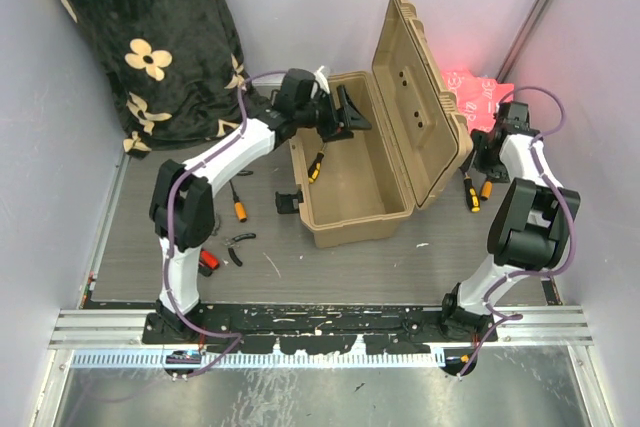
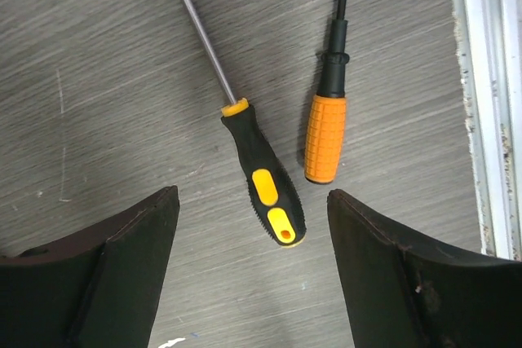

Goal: Pack the tool kit

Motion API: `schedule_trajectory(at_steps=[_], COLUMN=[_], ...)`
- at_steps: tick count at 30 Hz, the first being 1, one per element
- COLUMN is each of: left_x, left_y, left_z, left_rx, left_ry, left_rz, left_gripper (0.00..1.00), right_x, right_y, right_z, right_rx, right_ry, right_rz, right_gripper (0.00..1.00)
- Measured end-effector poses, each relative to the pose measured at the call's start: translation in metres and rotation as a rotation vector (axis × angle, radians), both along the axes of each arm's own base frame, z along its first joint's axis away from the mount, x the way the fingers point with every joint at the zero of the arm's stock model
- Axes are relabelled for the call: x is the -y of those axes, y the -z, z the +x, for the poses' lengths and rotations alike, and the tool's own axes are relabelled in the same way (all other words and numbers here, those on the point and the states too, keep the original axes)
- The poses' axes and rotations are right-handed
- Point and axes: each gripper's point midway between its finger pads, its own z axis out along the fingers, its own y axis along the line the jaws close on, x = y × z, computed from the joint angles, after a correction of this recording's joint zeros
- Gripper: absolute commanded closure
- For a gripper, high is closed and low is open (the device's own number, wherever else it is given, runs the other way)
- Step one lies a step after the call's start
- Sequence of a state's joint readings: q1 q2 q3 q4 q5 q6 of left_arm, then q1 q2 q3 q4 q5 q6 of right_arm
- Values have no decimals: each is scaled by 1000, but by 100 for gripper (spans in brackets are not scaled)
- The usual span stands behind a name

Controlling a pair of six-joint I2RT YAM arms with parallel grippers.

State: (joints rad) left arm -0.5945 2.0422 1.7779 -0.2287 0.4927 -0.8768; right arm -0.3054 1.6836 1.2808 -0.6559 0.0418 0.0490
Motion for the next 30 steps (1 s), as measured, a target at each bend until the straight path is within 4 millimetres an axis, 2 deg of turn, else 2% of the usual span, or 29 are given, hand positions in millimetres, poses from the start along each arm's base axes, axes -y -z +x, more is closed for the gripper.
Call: schedule_trajectory(at_steps=[4, 7, 9, 15, 22, 23, 24, 27, 28, 29, 30], left_x=[-14, -24, -28, -35, -39, -40, -41, -45, -46, -46, -47], left_y=[-42, -63, -69, -61, -50, -50, -51, -56, -58, -59, -60], left_z=[5, 7, 7, 6, 2, 2, 2, 2, 2, 1, 1], left_rx=[43, 66, 71, 39, 11, 12, 13, 19, 23, 26, 28], left_ry=[-35, -57, -64, -72, -73, -75, -77, -82, -84, -84, -84], left_rz=[-64, -101, -113, -116, -105, -105, -106, -109, -112, -113, -114], left_gripper=[33, 32, 32, 32, 32, 32, 33, 33, 33, 33, 33], right_x=[-2, -4, -5, -11, -14, -14, -14, -13, -13, -11, -11], right_y=[23, 35, 40, 51, 78, 78, 78, 79, 80, 79, 79], right_z=[1, 1, 2, 8, 10, 14, 15, 16, 17, 19, 18], right_rx=[-45, -67, -72, -71, -131, -118, -116, -117, -116, -116, -118], right_ry=[-9, -14, -17, -38, -58, -60, -61, -70, -71, -77, -81], right_rz=[26, 44, 53, 90, 107, 104, 101, 90, 91, 83, 80], right_gripper=[25, 27, 28, 31, 33, 36, 43, 82, 91, 98, 99])
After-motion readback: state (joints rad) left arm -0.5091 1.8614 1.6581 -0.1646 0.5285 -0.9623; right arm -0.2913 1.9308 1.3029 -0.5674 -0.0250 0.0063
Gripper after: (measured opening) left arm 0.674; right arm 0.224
